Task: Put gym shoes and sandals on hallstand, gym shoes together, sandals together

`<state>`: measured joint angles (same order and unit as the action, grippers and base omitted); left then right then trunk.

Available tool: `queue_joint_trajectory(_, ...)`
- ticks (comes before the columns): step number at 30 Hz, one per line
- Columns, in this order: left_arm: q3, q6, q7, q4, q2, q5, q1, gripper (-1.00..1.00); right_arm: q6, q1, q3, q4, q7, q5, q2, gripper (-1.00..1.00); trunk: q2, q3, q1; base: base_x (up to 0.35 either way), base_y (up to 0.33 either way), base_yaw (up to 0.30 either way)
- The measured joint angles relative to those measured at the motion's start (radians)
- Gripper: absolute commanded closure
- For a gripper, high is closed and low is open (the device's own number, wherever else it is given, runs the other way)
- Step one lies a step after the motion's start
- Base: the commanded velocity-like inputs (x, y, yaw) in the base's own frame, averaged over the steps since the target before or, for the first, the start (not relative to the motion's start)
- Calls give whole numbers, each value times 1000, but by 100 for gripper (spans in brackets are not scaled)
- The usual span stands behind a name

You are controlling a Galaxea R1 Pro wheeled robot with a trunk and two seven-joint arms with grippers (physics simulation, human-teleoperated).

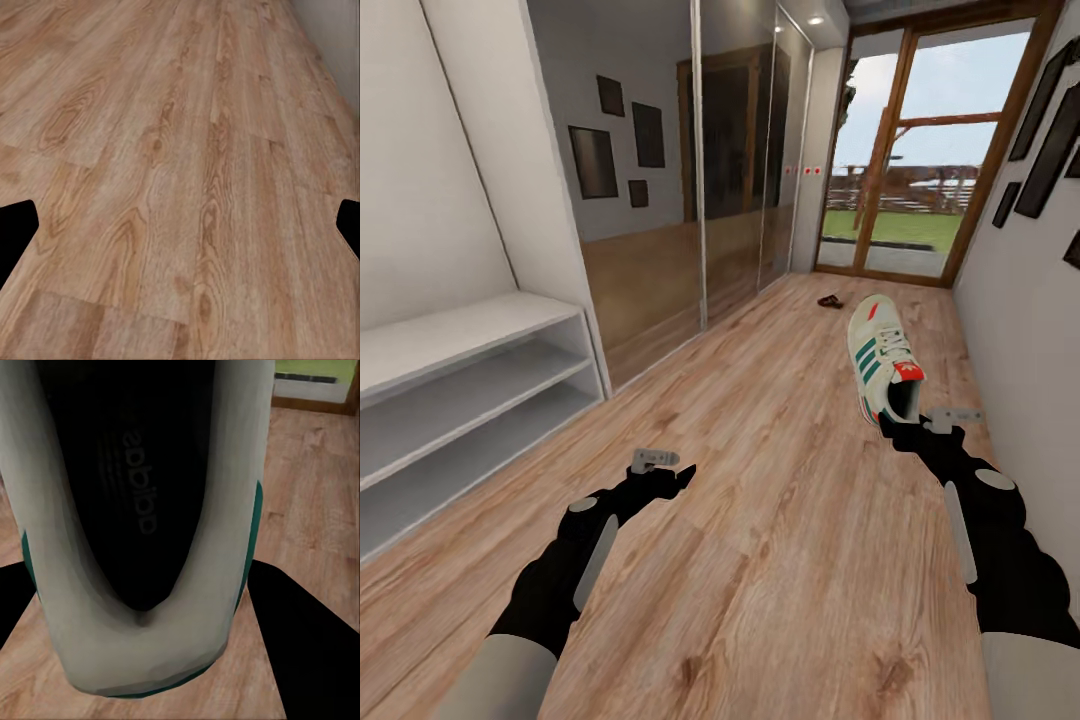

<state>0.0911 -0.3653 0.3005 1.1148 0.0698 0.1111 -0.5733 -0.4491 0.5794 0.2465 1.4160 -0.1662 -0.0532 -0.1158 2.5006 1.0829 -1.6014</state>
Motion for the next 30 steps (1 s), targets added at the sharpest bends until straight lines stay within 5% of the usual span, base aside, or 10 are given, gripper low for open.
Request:
queue_joint_trajectory(13,0,0,0,-1,1,1,0,-100,0,0,-1,-1,0,0,-1,100,0,-11,0,340,-98,-262)
queue_joint_trajectory(30,-1,0,0,-1,0,1,0,-100,0,0,-1,-1,0,0,0,100,0,-13,0,347,-1,-43)
